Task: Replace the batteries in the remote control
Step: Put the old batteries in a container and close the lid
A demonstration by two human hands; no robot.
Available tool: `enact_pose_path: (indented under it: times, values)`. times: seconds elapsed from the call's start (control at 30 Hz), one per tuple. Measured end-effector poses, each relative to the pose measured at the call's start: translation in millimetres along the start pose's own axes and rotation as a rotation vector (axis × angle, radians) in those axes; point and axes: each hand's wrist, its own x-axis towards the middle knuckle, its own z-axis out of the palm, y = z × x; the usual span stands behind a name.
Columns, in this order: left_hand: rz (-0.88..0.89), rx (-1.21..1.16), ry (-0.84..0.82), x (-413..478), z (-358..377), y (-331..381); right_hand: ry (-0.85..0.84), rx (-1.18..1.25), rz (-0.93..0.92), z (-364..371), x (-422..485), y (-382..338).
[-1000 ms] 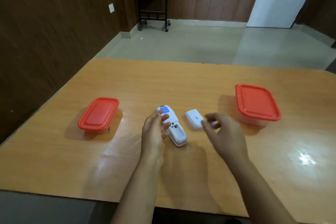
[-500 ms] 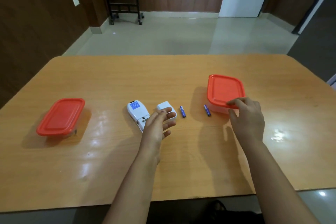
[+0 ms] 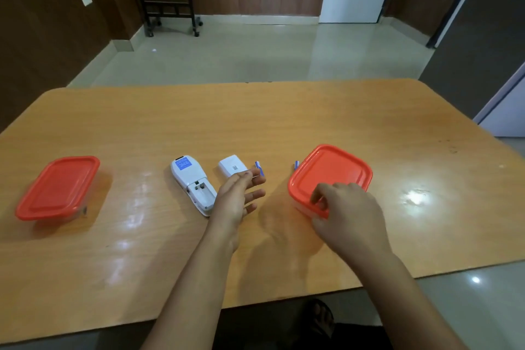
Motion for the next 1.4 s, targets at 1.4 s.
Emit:
enact_pose_path:
  times: [1.4]
  values:
    - [0.322, 0.804, -0.189, -14.8, 12.4, -58.3, -0.196, 0.189, -0.327, 22.1, -27.4, 43.2]
